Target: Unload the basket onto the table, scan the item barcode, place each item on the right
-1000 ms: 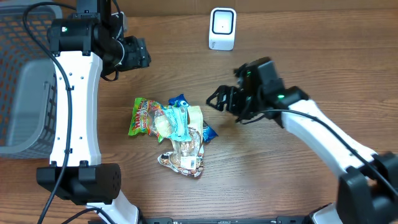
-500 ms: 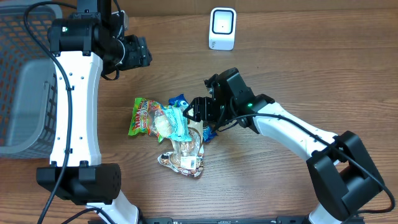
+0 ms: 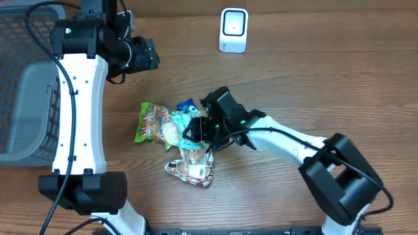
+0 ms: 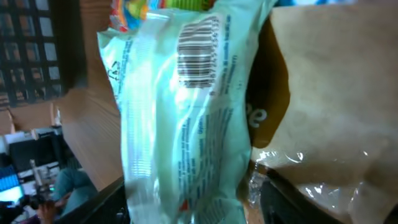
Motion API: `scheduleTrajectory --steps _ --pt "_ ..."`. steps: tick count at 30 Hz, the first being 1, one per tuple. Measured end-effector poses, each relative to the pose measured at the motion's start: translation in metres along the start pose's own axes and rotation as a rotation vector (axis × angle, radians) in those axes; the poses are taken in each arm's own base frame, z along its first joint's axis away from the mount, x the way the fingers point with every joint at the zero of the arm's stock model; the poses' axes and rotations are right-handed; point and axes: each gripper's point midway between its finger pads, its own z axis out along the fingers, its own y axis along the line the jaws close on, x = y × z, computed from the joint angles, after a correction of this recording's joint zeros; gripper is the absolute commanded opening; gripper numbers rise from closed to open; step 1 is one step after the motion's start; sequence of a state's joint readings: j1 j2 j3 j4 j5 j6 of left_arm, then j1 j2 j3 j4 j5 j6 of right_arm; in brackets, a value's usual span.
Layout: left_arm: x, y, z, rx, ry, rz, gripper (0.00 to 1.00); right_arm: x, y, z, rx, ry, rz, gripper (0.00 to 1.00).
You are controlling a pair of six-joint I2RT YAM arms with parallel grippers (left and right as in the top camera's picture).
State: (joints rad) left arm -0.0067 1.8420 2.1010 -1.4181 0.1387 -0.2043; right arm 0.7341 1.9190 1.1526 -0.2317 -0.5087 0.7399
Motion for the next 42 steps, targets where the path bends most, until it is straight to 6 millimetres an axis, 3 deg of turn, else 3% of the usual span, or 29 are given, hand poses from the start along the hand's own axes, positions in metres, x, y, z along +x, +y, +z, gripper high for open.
scheduleTrajectory --steps 5,10,13,22,33,39,42 --pt "0.0 0.0 0.0 0.0 0.0 0.0 0.78 -0.001 0.004 0.002 -0.026 0.004 0.006 0.38" --pt "-0.001 0.0 0.0 0.001 -0.002 0.0 0.78 -0.001 0.007 0.002 -0.039 0.006 0.002 0.13" --pt "-0.002 -0.001 0.0 0.002 -0.007 0.001 0.78 -0.001 0.008 0.002 -0.042 0.008 0.002 0.04" --pt "-0.003 -0.001 0.0 0.003 -0.012 0.002 0.78 0.002 0.004 -0.005 -0.007 0.008 -0.097 0.04" --pt "-0.008 -0.003 0.0 0.011 -0.033 0.005 0.77 -0.012 -0.025 -0.099 0.403 -0.176 -0.333 0.04" --pt "-0.008 -0.003 0.0 0.012 -0.033 0.005 0.76 -0.016 -0.064 -0.123 0.66 -0.195 -0.372 0.04" --pt "-0.008 -0.003 0.0 0.012 -0.034 0.005 0.76 -0.02 -0.077 -0.126 0.738 -0.192 -0.406 0.04"
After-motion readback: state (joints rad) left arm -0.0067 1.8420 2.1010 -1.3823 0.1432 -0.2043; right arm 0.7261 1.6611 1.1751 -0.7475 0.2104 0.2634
